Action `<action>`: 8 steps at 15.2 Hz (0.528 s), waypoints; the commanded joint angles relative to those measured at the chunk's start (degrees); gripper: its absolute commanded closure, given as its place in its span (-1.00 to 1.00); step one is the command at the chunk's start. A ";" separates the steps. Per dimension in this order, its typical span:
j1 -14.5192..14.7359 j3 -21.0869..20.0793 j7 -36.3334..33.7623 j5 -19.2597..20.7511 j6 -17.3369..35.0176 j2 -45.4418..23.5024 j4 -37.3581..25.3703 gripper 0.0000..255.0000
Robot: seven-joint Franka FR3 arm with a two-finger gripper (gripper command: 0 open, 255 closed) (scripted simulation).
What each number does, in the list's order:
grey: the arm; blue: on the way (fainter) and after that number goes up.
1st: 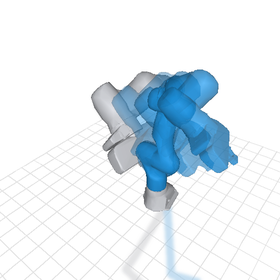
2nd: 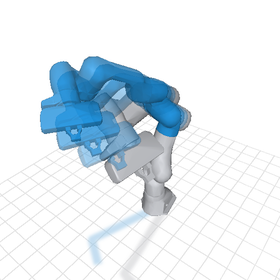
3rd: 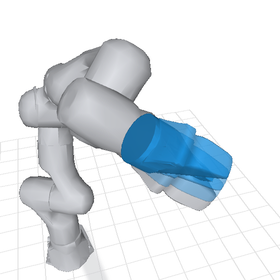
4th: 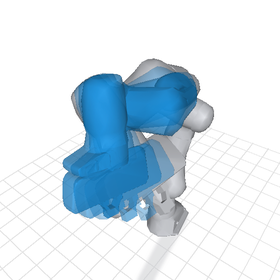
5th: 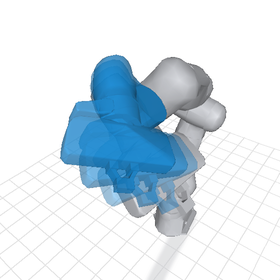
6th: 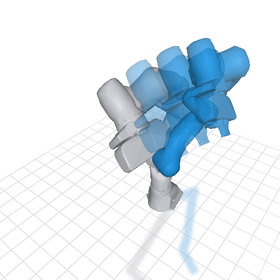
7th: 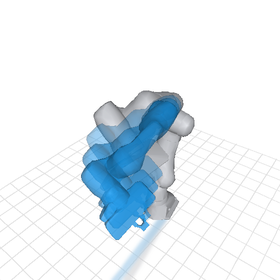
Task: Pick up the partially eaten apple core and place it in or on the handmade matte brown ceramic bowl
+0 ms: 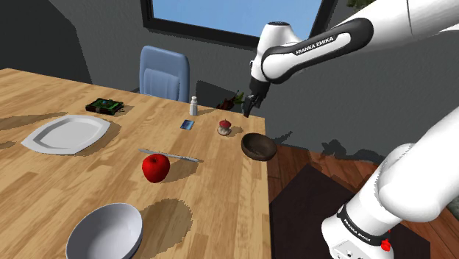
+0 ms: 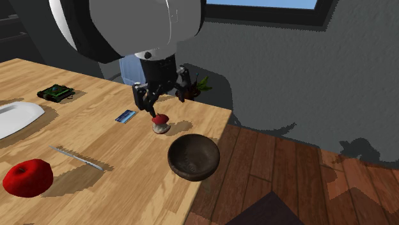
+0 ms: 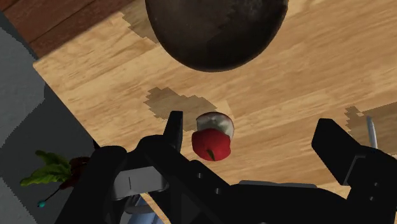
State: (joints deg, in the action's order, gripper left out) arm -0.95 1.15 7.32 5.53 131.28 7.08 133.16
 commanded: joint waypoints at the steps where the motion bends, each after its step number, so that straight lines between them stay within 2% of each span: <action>1: 0.06 -0.05 0.03 0.18 3.12 -4.66 -1.71 -1.00; 8: 0.08 -0.13 0.70 0.63 9.63 -20.34 -11.24 -1.00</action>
State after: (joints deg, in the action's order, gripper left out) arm -0.94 1.08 8.03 6.06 140.08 -11.33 123.09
